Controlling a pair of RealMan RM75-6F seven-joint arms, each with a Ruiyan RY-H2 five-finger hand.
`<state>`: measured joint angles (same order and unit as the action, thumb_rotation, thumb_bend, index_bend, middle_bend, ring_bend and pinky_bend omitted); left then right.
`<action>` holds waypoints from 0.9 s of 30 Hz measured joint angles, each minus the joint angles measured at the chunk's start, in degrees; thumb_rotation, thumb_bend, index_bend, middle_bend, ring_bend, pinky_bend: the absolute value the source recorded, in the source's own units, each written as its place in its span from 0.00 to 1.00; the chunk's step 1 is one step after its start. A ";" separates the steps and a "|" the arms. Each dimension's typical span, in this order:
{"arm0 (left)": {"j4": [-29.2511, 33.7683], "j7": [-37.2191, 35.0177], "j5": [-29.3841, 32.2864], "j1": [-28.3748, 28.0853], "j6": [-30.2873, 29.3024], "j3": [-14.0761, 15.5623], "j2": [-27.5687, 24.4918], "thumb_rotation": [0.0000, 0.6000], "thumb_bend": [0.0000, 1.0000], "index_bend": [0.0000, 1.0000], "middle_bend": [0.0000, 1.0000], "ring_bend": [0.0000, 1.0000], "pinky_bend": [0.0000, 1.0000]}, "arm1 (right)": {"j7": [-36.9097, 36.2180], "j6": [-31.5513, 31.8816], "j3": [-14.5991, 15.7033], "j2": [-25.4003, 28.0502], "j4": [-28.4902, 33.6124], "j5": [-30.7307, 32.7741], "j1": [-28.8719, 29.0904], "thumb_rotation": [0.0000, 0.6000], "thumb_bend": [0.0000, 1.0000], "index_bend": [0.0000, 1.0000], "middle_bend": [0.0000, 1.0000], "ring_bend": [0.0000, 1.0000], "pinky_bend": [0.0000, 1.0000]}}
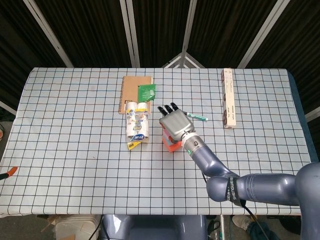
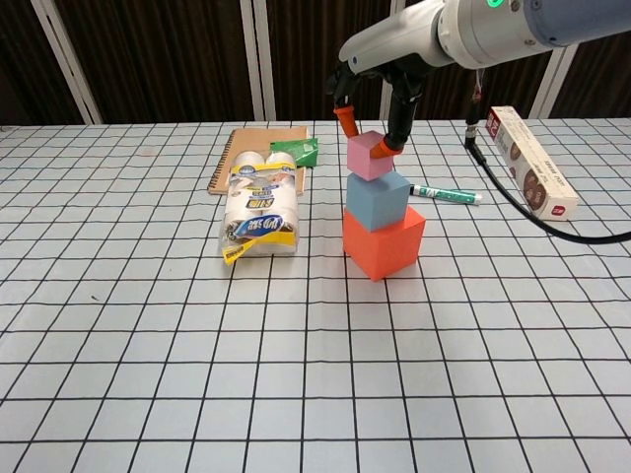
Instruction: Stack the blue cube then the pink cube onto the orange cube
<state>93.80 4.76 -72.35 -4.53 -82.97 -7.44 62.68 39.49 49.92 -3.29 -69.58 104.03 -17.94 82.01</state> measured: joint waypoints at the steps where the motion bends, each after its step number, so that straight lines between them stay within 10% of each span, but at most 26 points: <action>1: -0.02 -0.02 0.00 -0.01 0.04 0.00 0.00 1.00 0.12 0.08 0.00 0.00 0.00 | -0.05 0.03 0.02 -0.02 -0.06 0.06 -0.09 1.00 0.41 0.47 0.00 0.01 0.00; 27: -0.09 -0.23 0.10 0.09 -0.10 -0.11 -0.05 1.00 0.12 0.08 0.00 0.00 0.00 | -0.48 0.01 -0.05 -0.85 -1.25 -0.64 -1.50 1.00 0.41 0.47 0.00 0.01 0.00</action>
<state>93.71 4.53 -72.25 -4.44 -83.08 -7.55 62.63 39.00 49.93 -3.34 -70.43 102.79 -18.58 80.51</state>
